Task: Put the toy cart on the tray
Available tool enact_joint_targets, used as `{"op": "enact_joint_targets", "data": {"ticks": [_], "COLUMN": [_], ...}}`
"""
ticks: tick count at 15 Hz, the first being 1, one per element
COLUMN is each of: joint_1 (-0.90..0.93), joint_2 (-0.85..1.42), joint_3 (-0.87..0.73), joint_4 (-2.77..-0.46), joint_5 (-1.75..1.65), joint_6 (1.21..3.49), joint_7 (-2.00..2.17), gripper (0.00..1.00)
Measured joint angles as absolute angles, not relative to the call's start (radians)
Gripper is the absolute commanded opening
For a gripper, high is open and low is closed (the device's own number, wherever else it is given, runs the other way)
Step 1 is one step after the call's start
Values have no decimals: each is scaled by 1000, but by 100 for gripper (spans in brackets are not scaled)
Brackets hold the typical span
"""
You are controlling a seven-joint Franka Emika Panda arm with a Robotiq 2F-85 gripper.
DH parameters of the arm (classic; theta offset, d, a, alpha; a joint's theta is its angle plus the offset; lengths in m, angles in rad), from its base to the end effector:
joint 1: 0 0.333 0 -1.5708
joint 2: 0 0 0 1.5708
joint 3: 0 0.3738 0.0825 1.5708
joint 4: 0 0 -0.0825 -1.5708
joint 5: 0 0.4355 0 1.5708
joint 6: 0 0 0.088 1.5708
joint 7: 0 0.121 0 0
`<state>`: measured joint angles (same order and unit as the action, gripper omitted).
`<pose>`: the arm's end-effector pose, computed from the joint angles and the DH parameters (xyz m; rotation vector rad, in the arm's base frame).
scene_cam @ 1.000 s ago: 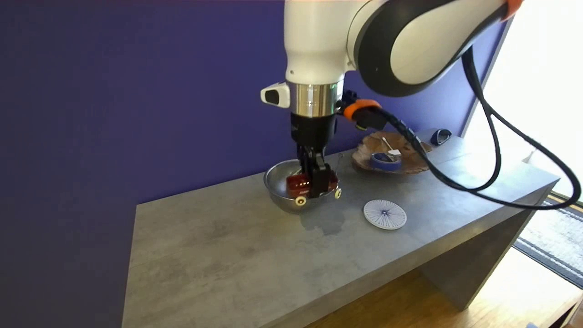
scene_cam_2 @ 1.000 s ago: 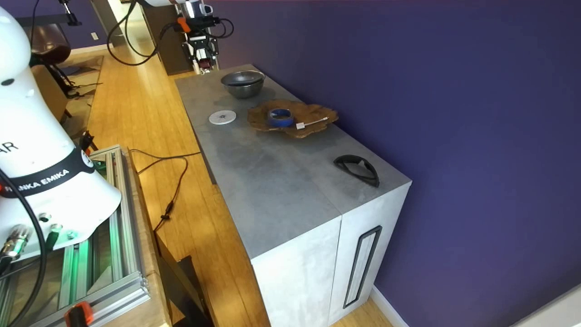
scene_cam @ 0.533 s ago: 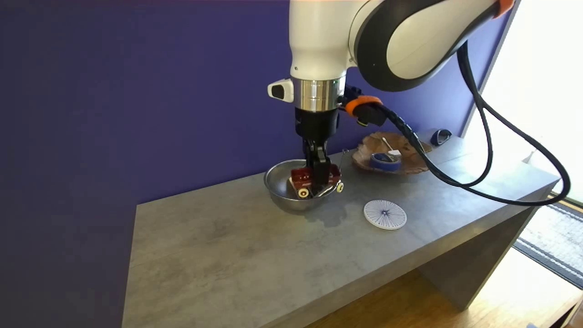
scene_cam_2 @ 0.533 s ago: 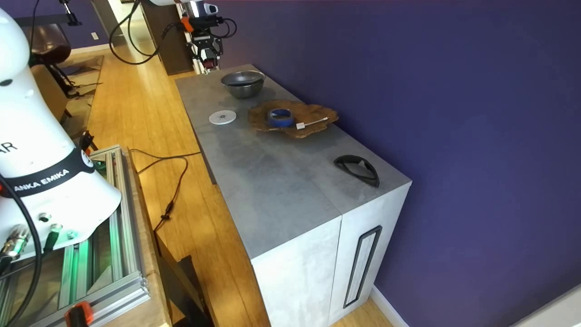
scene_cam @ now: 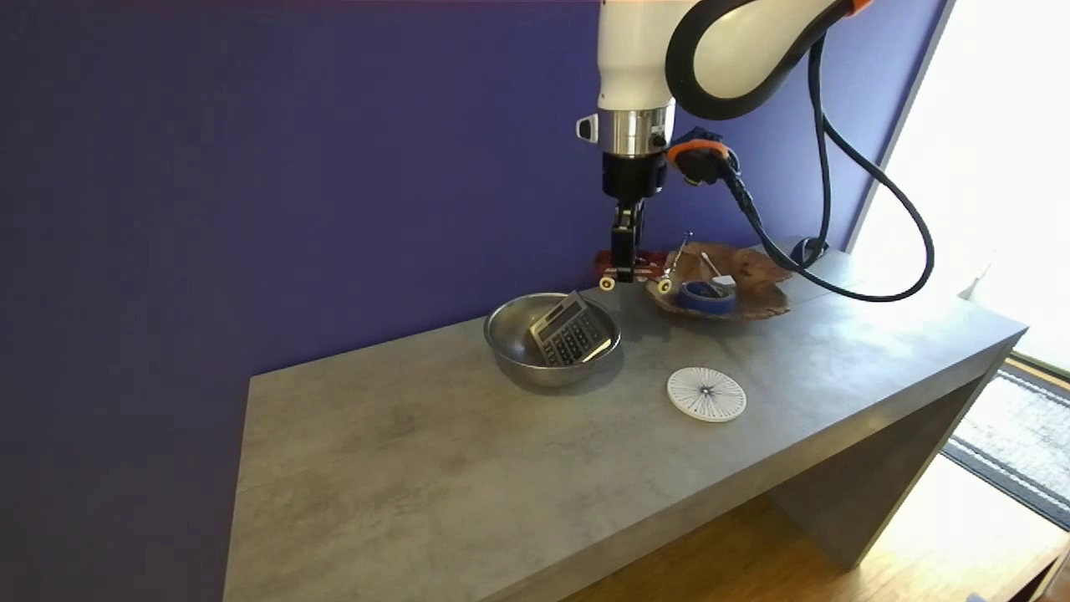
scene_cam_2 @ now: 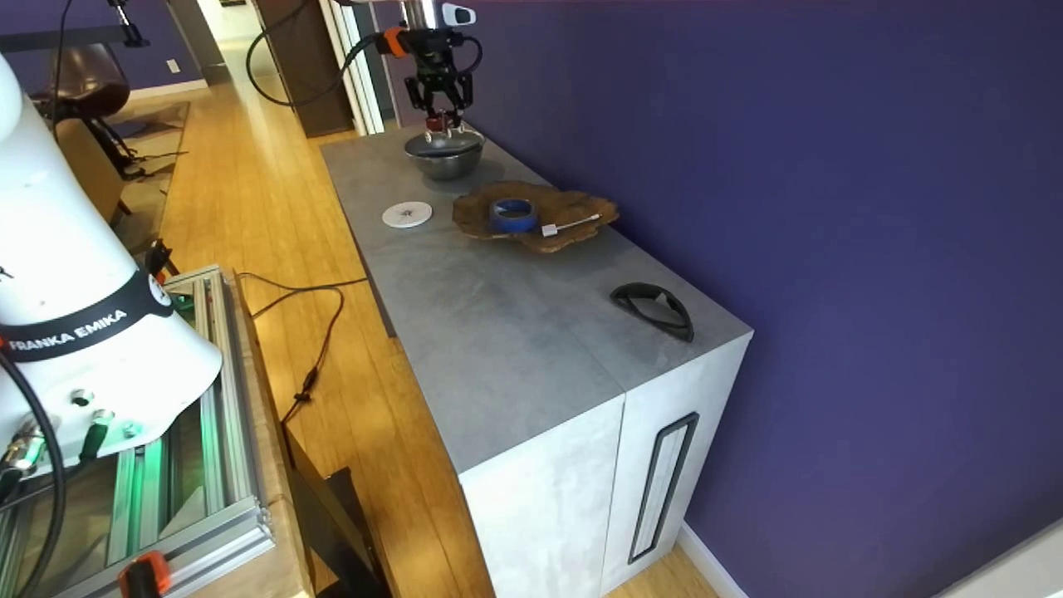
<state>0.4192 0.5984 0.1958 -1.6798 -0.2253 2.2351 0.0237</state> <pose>0.6250 0.4099 0.2573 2.8845 1.0552 -0.0084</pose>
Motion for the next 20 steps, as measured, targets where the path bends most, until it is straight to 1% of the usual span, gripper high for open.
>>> {"op": "enact_joint_targets", "data": {"ticks": [1, 2, 5, 6, 9, 12, 16, 20], "joint_1": [397, 375, 339, 338, 345, 338, 295, 234], "joint_2": [583, 566, 526, 518, 515, 521, 532, 572], "joint_3": [193, 192, 191, 191, 182, 123, 41, 22], "joint_4": [-1708, -1741, -1816, -1827, -1830, -1828, -1827, -1817], "joint_5": [-208, -187, -150, -147, -151, -154, -157, -148], "joint_6": [2237, 2243, 2286, 2290, 2288, 2271, 2213, 2194], "joint_7": [46, 68, 117, 125, 147, 175, 194, 199], "gripper": [27, 52, 52, 27, 27, 27, 27, 27]}}
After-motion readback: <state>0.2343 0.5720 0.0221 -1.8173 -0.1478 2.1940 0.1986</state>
